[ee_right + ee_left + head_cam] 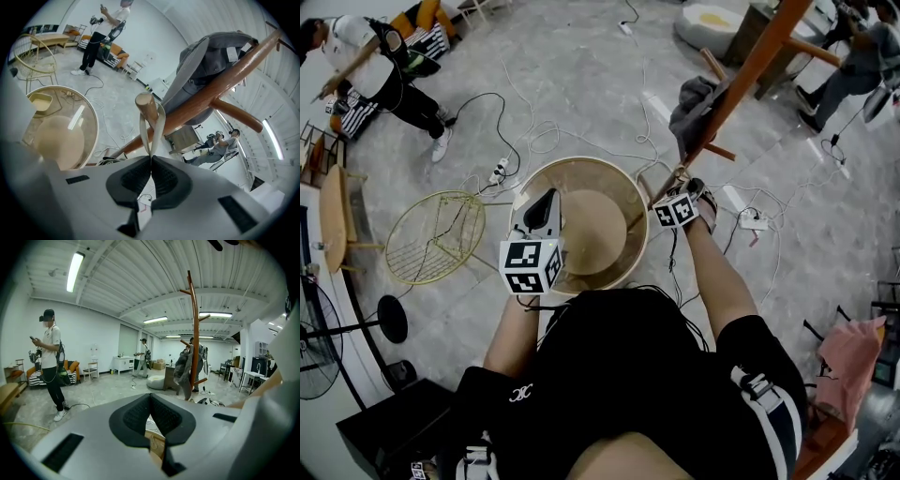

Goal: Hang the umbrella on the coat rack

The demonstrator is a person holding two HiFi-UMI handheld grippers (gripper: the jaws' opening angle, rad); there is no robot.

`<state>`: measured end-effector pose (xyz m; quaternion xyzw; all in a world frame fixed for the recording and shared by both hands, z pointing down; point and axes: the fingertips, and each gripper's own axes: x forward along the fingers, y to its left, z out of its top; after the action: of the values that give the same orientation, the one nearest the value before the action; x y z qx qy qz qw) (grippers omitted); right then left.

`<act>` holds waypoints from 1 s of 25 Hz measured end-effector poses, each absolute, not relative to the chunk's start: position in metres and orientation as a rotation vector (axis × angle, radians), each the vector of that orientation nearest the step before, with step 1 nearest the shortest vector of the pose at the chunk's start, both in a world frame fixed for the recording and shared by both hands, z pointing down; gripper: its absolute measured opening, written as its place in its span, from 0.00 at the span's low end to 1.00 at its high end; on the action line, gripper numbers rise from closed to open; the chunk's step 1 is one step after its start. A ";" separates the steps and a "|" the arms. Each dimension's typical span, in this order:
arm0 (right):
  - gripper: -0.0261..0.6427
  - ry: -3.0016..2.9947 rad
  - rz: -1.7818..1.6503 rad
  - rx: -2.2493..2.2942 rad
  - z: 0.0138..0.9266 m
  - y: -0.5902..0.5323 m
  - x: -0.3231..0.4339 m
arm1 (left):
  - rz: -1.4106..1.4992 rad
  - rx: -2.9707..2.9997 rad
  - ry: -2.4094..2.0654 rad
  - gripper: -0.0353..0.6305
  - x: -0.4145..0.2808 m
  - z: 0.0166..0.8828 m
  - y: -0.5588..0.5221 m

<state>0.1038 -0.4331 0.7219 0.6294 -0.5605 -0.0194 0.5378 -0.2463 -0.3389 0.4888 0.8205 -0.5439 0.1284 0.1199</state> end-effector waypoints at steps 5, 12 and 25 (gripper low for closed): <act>0.07 -1.355 -0.011 1.483 0.739 -0.428 0.107 | 0.404 2.388 -1.599 0.08 -0.249 0.490 -0.335; 0.09 -1.467 0.078 1.517 0.744 -0.436 0.089 | 0.423 2.390 -1.606 0.08 -0.242 0.490 -0.331; 0.06 -1.798 0.231 1.759 0.679 -0.409 0.071 | 0.400 2.376 -1.623 0.08 -0.232 0.499 -0.314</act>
<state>0.0715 -0.4089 0.6793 0.6637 -0.6782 0.0873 0.3031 -0.2317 -0.3142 0.4985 0.8121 -0.5548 0.1367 0.1182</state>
